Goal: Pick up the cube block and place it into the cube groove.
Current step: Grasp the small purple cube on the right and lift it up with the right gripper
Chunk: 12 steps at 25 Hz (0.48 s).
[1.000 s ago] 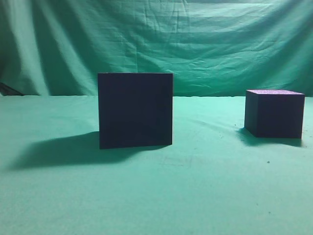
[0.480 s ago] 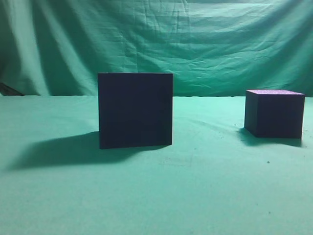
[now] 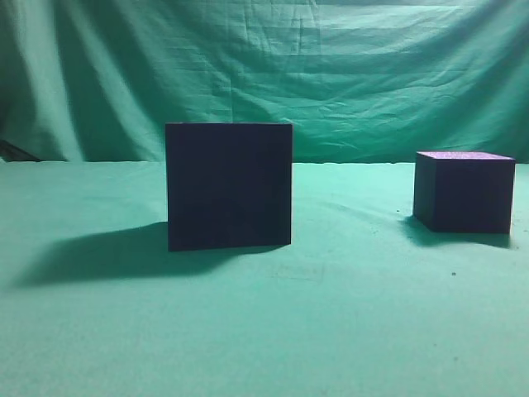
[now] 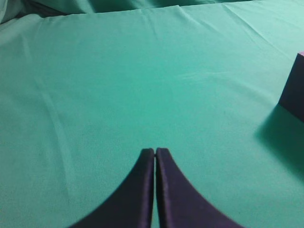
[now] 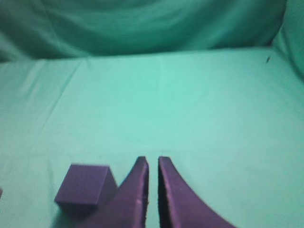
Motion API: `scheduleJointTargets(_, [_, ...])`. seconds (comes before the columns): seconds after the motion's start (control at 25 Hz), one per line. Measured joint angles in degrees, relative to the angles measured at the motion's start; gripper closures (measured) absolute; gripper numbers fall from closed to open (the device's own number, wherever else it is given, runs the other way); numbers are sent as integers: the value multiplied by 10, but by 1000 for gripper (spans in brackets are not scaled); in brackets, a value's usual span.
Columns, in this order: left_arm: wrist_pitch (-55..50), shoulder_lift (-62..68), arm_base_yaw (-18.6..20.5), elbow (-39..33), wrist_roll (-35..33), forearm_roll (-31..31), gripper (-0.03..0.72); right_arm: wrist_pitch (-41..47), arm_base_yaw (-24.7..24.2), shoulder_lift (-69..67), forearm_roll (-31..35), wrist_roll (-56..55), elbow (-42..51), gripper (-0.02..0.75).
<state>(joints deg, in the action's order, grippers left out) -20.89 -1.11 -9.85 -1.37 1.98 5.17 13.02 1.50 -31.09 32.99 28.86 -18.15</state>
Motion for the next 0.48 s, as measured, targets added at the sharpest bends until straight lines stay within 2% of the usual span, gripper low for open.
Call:
scheduleJointTargets(0.16, [0, 0, 0, 0, 0, 0, 688, 66, 0, -65, 22, 13, -28, 680])
scheduleJointTargets(0.2, [0, 0, 0, 0, 0, 0, 688, 102, 0, -87, 22, 26, -48, 738])
scheduleJointTargets(0.32, [0, 0, 0, 0, 0, 0, 688, 202, 11, -159, 20, 55, -118, 738])
scheduleJointTargets(0.4, [0, 0, 0, 0, 0, 0, 688, 247, 41, -208, 5, 48, -163, 738])
scheduleJointTargets(0.48, [0, 0, 0, 0, 0, 0, 688, 274, 87, -261, -46, 6, -209, 738])
